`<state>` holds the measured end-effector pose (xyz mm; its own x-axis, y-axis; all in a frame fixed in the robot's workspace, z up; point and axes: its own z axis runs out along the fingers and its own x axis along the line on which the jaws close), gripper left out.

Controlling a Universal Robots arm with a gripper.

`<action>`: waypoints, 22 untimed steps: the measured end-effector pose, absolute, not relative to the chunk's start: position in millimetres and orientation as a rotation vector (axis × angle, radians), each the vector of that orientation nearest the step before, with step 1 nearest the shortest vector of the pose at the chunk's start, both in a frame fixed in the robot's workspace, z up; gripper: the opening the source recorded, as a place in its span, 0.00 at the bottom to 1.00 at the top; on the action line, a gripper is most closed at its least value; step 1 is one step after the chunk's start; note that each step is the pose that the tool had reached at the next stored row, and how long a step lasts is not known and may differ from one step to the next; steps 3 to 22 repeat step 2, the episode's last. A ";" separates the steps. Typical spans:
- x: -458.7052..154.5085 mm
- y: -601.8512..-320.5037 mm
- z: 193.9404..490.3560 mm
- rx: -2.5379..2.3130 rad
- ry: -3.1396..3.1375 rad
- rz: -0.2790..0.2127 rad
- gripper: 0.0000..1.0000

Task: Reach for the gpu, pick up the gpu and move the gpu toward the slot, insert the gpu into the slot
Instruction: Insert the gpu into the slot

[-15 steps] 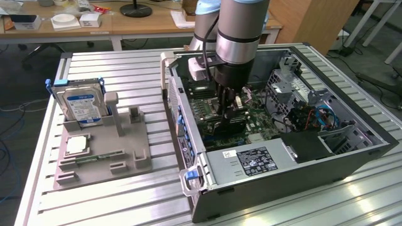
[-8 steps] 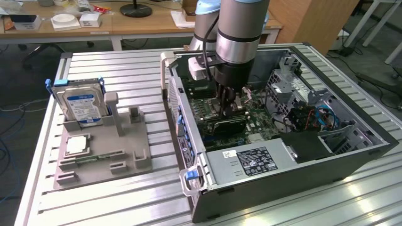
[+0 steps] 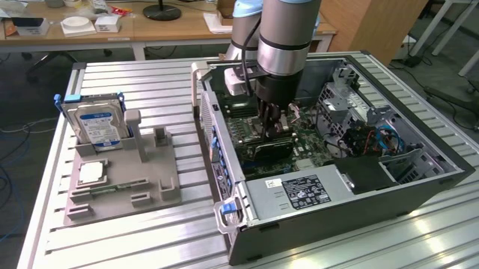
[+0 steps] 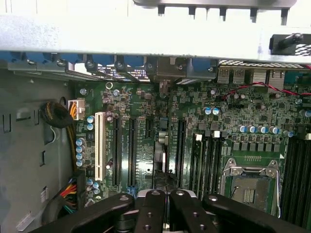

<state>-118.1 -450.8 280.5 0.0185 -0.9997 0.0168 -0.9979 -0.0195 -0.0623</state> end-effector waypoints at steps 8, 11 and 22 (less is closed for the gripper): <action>-118.2 -450.8 280.5 -2.218 2.176 -0.086 0.10; -118.2 -450.8 280.5 -2.218 2.176 -0.086 0.10; -118.2 -450.8 280.5 -2.218 2.176 -0.086 0.10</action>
